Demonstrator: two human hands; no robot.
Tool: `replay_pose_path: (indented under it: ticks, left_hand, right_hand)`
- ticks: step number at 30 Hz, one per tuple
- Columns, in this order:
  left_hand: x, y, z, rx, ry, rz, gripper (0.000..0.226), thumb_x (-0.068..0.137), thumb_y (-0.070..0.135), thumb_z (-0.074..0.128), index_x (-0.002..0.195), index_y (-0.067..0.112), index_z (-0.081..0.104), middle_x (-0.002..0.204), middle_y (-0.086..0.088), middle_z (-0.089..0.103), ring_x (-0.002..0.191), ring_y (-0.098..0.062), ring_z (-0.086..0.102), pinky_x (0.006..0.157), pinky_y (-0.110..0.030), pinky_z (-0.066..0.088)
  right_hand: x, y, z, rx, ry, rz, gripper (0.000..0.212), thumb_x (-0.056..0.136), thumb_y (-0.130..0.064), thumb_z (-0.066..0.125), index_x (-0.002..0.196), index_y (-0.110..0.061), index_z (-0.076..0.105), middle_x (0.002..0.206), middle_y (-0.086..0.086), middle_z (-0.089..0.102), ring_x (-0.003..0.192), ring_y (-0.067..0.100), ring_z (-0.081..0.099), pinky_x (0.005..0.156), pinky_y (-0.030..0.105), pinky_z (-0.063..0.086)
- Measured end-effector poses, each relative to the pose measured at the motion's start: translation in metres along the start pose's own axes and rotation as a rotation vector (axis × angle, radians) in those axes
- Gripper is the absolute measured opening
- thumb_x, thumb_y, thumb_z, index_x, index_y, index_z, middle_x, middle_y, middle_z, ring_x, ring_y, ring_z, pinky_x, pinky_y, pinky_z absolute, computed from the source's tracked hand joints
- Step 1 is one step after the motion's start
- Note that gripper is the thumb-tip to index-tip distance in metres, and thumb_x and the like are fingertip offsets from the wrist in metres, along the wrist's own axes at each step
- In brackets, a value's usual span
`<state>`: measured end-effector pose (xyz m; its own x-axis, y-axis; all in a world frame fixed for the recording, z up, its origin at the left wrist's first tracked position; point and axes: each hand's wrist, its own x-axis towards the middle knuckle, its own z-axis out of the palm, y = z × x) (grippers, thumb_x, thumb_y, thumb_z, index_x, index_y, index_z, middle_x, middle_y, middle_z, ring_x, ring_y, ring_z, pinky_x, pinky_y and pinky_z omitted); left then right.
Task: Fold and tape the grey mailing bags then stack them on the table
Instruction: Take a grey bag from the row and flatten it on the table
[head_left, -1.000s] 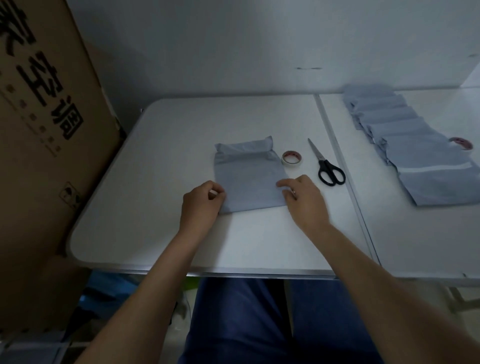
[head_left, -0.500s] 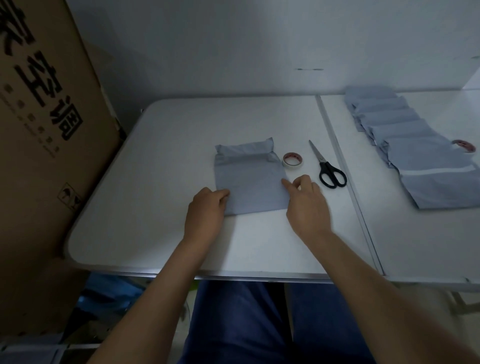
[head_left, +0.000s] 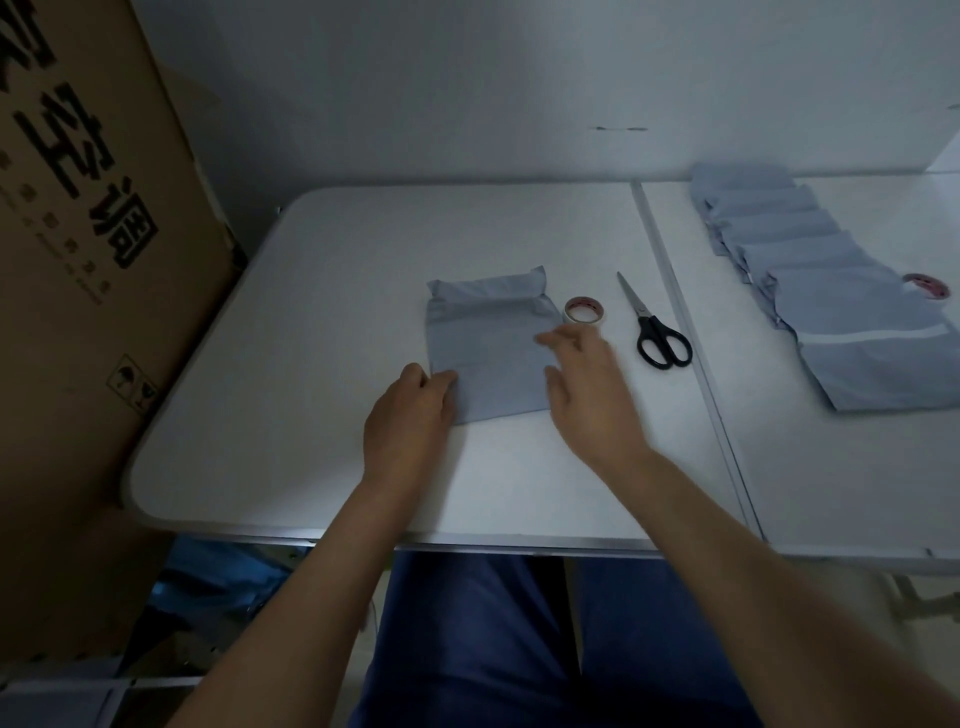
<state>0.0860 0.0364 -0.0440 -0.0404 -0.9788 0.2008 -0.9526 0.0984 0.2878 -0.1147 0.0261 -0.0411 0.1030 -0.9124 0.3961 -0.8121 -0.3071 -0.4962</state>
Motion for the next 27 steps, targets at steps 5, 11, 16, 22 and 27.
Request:
replay_pose_path:
  ticks: [5, 11, 16, 22, 27]
  left_hand:
    - [-0.001, 0.002, -0.001, -0.034, -0.029, -0.017, 0.031, 0.098, 0.030, 0.041, 0.124, 0.024, 0.056, 0.091, 0.000, 0.043, 0.076, -0.016, 0.046, 0.057, -0.027, 0.031]
    - [-0.002, 0.004, -0.002, -0.110, -0.067, -0.073, 0.030, 0.099, 0.030, 0.040, 0.124, 0.022, 0.055, 0.096, -0.004, 0.050, 0.084, -0.020, 0.052, 0.067, -0.033, 0.044]
    - [0.000, 0.009, -0.005, -0.272, -0.069, -0.206, 0.026, 0.099, 0.033, 0.043, 0.085, 0.011, 0.049, 0.084, -0.008, 0.051, 0.076, -0.025, 0.053, 0.068, -0.040, 0.045]
    - [0.000, -0.001, 0.000, -0.073, 0.001, -0.059, 0.027, 0.098, 0.032, 0.045, 0.117, 0.018, 0.058, 0.096, -0.005, 0.050, 0.081, -0.025, 0.052, 0.069, -0.037, 0.047]
    - [0.018, 0.025, -0.002, -0.249, -0.080, 0.153, 0.043, 0.101, 0.020, 0.040, 0.143, 0.013, 0.042, 0.151, -0.007, 0.037, 0.139, -0.024, 0.033, 0.115, -0.032, 0.019]
  right_hand:
    - [-0.010, -0.030, 0.026, -0.146, -0.441, -0.213, 0.065, 0.094, -0.056, 0.020, 0.151, -0.025, 0.026, 0.160, 0.000, 0.019, 0.145, 0.024, 0.019, 0.116, 0.039, 0.016]
    - [-0.018, -0.032, 0.030, -0.297, -0.545, -0.115, 0.088, 0.076, -0.074, -0.011, 0.154, -0.033, 0.001, 0.161, -0.012, -0.006, 0.148, 0.026, -0.013, 0.119, 0.044, -0.007]
    - [-0.019, -0.012, 0.016, -0.327, -0.551, -0.019, 0.088, 0.070, -0.079, -0.017, 0.150, -0.045, -0.005, 0.160, -0.010, -0.014, 0.145, 0.033, -0.019, 0.119, 0.048, -0.008]
    - [-0.021, -0.002, 0.008, -0.338, -0.543, 0.022, 0.089, 0.068, -0.081, -0.016, 0.149, -0.047, -0.007, 0.160, -0.006, -0.017, 0.145, 0.033, -0.021, 0.118, 0.046, -0.010]
    - [-0.019, -0.005, 0.005, -0.306, -0.559, 0.030, 0.088, 0.069, -0.081, -0.010, 0.150, -0.046, -0.006, 0.160, -0.005, -0.018, 0.144, 0.033, -0.024, 0.118, 0.046, -0.011]
